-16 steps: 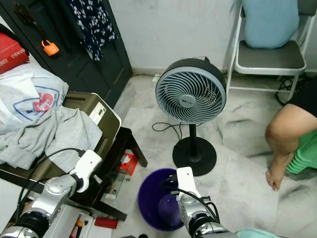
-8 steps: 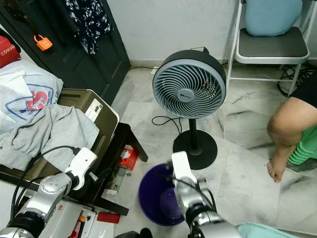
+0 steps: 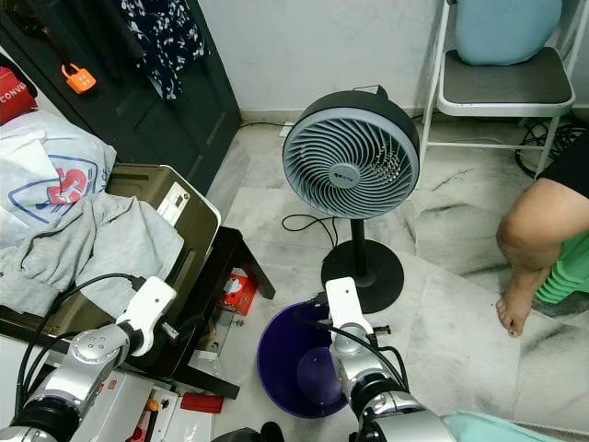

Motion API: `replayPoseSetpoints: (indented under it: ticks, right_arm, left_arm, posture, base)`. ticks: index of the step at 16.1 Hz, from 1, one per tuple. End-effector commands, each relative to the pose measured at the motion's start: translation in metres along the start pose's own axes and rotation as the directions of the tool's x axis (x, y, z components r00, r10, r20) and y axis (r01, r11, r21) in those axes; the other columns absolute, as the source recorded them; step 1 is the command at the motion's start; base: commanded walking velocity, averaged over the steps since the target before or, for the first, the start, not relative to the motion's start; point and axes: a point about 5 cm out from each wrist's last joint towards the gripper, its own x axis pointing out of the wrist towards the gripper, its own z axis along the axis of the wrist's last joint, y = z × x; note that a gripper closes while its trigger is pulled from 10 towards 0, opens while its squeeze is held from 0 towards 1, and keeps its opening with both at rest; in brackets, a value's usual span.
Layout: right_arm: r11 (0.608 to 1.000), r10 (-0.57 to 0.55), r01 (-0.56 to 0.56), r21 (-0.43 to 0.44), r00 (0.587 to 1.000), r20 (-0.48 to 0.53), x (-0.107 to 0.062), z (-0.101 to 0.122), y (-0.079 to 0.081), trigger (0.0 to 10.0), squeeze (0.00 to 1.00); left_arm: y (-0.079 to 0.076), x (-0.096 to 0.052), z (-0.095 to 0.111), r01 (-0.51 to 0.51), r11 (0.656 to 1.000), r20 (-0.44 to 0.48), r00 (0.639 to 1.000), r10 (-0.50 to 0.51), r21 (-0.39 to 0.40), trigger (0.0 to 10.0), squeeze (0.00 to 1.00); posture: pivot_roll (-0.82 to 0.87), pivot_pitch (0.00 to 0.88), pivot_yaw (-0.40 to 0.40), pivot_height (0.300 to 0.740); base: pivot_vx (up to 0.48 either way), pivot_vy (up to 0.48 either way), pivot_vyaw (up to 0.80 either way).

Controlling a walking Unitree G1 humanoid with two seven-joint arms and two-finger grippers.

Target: Clean up the room

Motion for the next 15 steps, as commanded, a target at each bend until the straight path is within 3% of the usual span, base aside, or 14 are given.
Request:
replayPoseSetpoints:
  ticks: [1,6,11,14,15]
  right_arm:
    - [1.0,0.024,-0.024,0.0,1.0,0.006,-0.002,0.0,0.009,10.0,0.0]
    - [0.991,0.119,-0.124,0.057,0.99,0.079,-0.008,0.017,0.029,10.0,0.0]
    - [0.967,0.248,-0.254,0.031,0.96,0.129,-0.023,0.024,0.068,10.0,0.0]
    - [0.964,0.258,-0.263,0.024,0.957,0.13,-0.025,0.023,0.071,10.0,0.0]
    - [0.966,0.254,-0.259,0.027,0.959,0.128,-0.024,0.023,0.068,10.0,0.64]
  left_arm:
    - [0.004,-0.005,-0.008,-0.019,1.0,-0.027,0.999,0.019,-0.014,10.0,0.0]
    - [0.007,-0.007,-0.009,-0.028,1.0,-0.031,0.999,0.028,-0.009,10.0,0.0]
    - [0.004,-0.005,-0.008,-0.022,1.0,-0.027,0.999,0.022,-0.006,10.0,0.0]
    - [0.004,-0.005,-0.007,-0.025,1.0,-0.027,0.999,0.024,-0.007,10.0,0.0]
    - [0.004,-0.004,-0.007,-0.026,1.0,-0.027,0.999,0.026,-0.007,10.0,0.0]
  posture:
    - [-0.05,0.177,0.217,0.74]
    - [-0.04,0.179,0.219,0.74]
    - [-0.05,0.182,0.218,0.74]
    - [-0.05,0.18,0.216,0.74]
    - [-0.04,0.179,0.215,0.74]
  base:
    - [0.0,0.0,0.0]
    - [0.0,0.0,0.0]
    - [0.0,0.0,0.0]
    - [0.0,0.0,0.0]
    - [0.0,0.0,0.0]
